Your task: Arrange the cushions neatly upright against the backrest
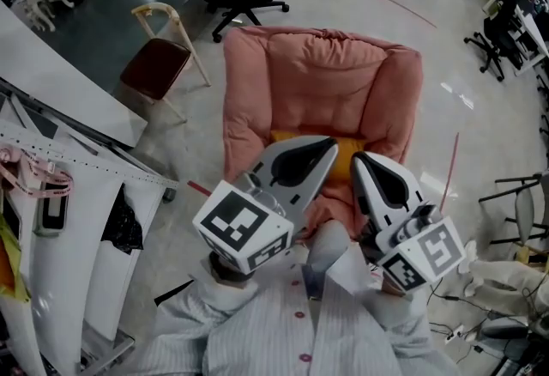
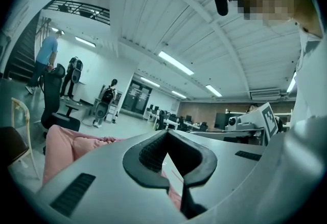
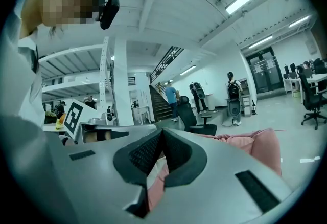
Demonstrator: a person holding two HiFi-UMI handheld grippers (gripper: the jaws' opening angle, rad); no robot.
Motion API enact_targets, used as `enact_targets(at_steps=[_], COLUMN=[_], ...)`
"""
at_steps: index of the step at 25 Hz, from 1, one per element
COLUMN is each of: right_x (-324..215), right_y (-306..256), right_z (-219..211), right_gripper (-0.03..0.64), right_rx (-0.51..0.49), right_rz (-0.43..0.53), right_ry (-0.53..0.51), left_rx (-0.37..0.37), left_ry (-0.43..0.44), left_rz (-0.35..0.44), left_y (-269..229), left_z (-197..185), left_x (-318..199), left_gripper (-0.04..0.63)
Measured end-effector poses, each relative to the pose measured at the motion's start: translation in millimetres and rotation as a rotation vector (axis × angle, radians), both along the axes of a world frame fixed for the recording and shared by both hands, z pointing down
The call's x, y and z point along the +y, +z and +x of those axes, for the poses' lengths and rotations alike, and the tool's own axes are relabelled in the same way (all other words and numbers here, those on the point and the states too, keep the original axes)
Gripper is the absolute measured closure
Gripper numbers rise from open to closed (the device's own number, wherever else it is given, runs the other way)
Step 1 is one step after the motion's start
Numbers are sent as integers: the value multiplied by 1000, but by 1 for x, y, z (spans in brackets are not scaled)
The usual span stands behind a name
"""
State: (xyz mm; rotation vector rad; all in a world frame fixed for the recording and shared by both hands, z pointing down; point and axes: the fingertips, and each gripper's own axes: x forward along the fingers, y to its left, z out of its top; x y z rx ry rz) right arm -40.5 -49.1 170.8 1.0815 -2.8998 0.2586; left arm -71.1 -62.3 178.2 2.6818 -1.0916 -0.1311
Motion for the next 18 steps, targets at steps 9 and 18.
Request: enact_targets(at_steps=[9,18], right_x=[3,-2], right_y=[4,11], right_z=[6,12], right_gripper=[604,603], right_rx=[16,0], right_rz=[-8,-33], right_ry=[7,13], left_rx=[8,11], left_ry=[13,13], left_rz=[2,-10], left_y=[2,5], left_z=[5,7], left_x=[5,0], left_gripper=[584,584])
